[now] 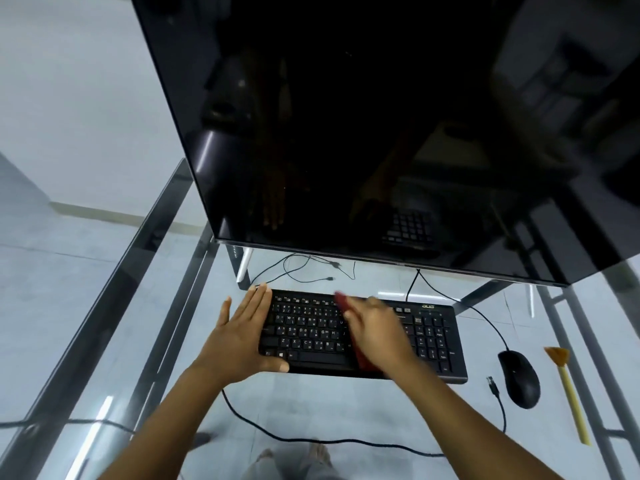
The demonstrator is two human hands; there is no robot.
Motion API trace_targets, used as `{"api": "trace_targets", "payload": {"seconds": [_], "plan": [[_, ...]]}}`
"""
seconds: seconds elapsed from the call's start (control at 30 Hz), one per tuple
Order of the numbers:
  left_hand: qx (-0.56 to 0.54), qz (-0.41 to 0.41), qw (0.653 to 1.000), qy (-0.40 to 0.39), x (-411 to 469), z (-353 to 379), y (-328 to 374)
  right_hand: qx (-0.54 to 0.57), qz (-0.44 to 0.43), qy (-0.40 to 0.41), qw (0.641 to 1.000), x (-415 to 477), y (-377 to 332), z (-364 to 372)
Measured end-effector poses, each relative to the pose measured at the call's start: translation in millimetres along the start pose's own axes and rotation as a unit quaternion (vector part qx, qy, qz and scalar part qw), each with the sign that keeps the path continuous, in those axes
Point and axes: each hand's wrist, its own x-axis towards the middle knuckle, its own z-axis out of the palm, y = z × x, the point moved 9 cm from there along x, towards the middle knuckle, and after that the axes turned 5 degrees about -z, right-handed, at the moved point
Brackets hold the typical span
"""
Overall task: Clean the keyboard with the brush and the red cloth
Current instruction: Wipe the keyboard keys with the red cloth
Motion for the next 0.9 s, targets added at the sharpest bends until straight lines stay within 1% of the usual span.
{"api": "trace_targets", "payload": {"seconds": [0.07,0.1,0.13,0.17,0.23,0.27,0.3,0.33,0.4,0.43,0.47,0.53,0.57,0.6,0.63,0.7,0.73,0.77,0.8,0.87,0.9], "plan": [[-0.034,0.008,0.999,-0.019,-2,5,-1,-0.019,-0.125,-0.105,0.986,-16,-43,30],[-0.050,0.016,0.998,-0.026,-2,8,2,-0.042,-0.162,-0.134,0.977,-17,-53,36],[-0.066,0.021,0.997,-0.027,-2,8,5,-0.061,-0.170,-0.123,0.976,-8,-54,32],[-0.081,0.022,0.996,-0.024,-2,7,5,-0.076,-0.145,-0.088,0.983,9,-47,23],[-0.110,0.021,0.994,-0.014,-2,4,3,-0.086,-0.054,-0.003,0.995,36,-29,2],[-0.120,0.019,0.993,-0.008,-4,3,0,-0.072,-0.035,0.010,0.997,39,-32,2],[-0.127,0.018,0.992,-0.002,-6,3,-3,-0.058,-0.053,0.001,0.997,38,-45,10],[-0.131,0.017,0.991,0.004,-9,3,-4,-0.050,-0.095,-0.029,0.994,32,-65,23],[-0.141,0.016,0.990,0.019,-13,5,-6,-0.042,-0.197,-0.108,0.973,7,-103,47],[-0.150,0.013,0.988,0.025,-14,5,-7,-0.053,-0.219,-0.124,0.966,4,-109,51],[-0.160,0.008,0.987,0.031,-14,5,-9,-0.060,-0.211,-0.107,0.970,13,-106,46],[-0.181,0.000,0.983,0.037,-14,3,-11,-0.042,-0.112,-0.018,0.993,44,-82,24],[-0.189,-0.002,0.981,0.039,-15,2,-11,-0.025,-0.070,0.012,0.997,50,-75,18],[-0.193,-0.002,0.980,0.042,-17,2,-12,-0.012,-0.062,0.018,0.998,50,-78,19],[-0.194,-0.002,0.980,0.047,-18,2,-13,-0.004,-0.085,-0.005,0.996,45,-90,28],[-0.193,0.003,0.980,0.056,-20,3,-15,-0.004,-0.179,-0.088,0.980,21,-127,52],[-0.193,0.008,0.979,0.059,-20,3,-15,-0.020,-0.211,-0.122,0.970,11,-137,59],[-0.193,0.014,0.979,0.058,-19,2,-13,-0.034,-0.215,-0.123,0.968,12,-137,57],[-0.196,0.016,0.979,0.056,-17,2,-11,-0.042,-0.192,-0.097,0.976,24,-129,51],[-0.204,0.011,0.977,0.051,-14,2,-11,-0.055,-0.116,-0.020,0.992,52,-109,33],[-0.205,0.009,0.977,0.053,-15,2,-12,-0.055,-0.093,0.003,0.994,59,-106,29]]}}
